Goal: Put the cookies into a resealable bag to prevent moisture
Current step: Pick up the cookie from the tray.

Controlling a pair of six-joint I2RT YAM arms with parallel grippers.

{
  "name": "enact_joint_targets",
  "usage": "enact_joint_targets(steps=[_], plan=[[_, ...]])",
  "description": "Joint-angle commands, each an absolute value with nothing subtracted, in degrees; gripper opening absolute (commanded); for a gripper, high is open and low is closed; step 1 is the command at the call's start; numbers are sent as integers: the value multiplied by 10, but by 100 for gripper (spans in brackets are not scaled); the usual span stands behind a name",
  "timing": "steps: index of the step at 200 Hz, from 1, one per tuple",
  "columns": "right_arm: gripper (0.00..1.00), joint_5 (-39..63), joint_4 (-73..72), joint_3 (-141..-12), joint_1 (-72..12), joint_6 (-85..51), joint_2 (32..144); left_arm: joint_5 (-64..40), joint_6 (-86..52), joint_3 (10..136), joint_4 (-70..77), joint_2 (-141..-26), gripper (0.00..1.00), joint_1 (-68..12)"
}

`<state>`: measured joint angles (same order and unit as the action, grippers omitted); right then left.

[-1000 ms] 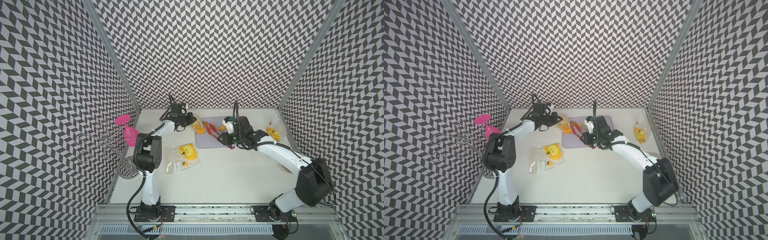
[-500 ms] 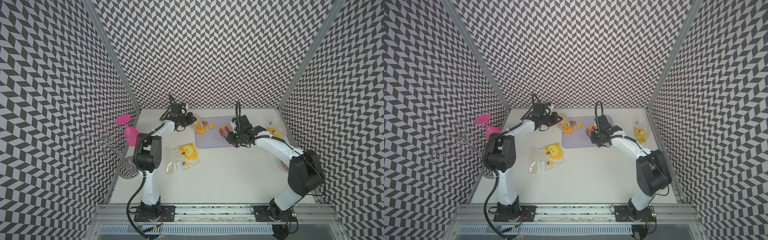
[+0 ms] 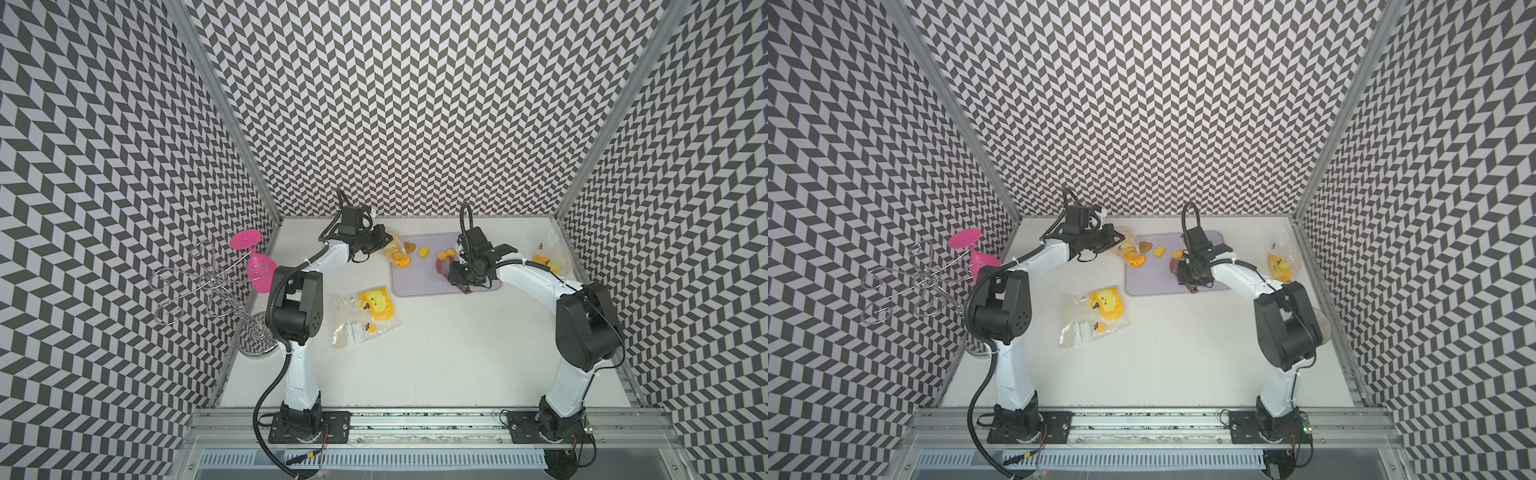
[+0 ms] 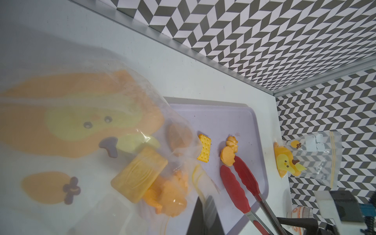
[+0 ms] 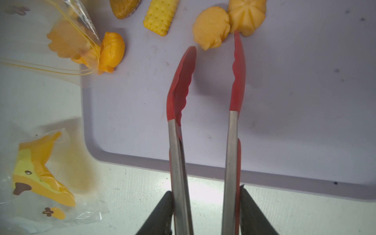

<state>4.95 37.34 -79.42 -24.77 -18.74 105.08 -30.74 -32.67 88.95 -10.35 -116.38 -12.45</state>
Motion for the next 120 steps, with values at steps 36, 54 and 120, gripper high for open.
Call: enact_joint_targets(steps=[36, 54, 120], plan=[[48, 49, 355, -834, -239, -195, 1075, -312, -325, 886, -91, -1153, 0, -121], [48, 51, 357, -850, -236, -190, 1090, -312, -324, 885, -91, -1153, 0, -121], [41, 48, 363, -877, -231, -182, 1114, -312, -325, 885, -91, -1150, 0, -121]])
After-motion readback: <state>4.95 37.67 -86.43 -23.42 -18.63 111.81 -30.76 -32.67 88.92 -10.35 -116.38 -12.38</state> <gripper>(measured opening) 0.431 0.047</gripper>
